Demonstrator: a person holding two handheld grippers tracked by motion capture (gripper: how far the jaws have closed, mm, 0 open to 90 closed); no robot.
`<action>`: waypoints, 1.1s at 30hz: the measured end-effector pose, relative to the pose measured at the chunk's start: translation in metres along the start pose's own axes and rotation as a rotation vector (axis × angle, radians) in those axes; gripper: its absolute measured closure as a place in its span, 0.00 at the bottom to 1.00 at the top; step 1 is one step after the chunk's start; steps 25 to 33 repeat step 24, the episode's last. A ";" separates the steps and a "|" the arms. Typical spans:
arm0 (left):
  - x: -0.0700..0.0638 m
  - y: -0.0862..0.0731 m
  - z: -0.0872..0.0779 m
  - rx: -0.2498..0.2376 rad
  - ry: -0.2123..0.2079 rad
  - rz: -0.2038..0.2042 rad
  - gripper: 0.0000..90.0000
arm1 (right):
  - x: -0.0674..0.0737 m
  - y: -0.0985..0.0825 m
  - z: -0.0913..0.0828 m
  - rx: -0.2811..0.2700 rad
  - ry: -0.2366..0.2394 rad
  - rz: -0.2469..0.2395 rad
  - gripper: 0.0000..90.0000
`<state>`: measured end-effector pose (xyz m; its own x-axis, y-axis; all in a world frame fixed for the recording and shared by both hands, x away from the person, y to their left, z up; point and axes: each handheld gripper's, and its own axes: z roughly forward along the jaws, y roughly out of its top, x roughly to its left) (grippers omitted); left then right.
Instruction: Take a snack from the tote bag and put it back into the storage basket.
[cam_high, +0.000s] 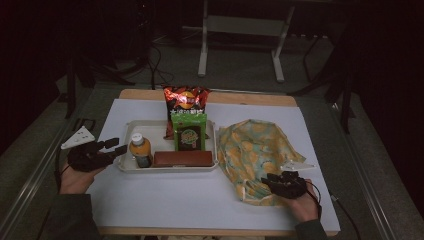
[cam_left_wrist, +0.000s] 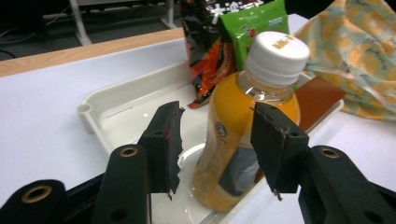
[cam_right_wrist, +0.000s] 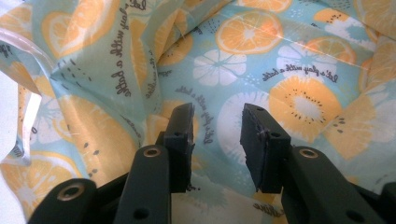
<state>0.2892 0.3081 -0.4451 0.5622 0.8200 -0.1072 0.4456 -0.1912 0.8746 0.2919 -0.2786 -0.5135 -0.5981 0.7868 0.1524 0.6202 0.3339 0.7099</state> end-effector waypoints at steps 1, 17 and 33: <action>0.000 0.000 0.000 0.001 0.004 -0.003 0.59 | 0.000 0.000 0.000 -0.001 0.000 0.000 0.71; 0.006 -0.004 0.006 0.051 0.102 -0.051 0.58 | -0.001 0.000 -0.001 -0.004 0.000 0.002 0.71; 0.007 -0.009 0.008 0.046 0.122 -0.083 0.58 | -0.001 0.000 -0.001 -0.007 0.001 0.002 0.71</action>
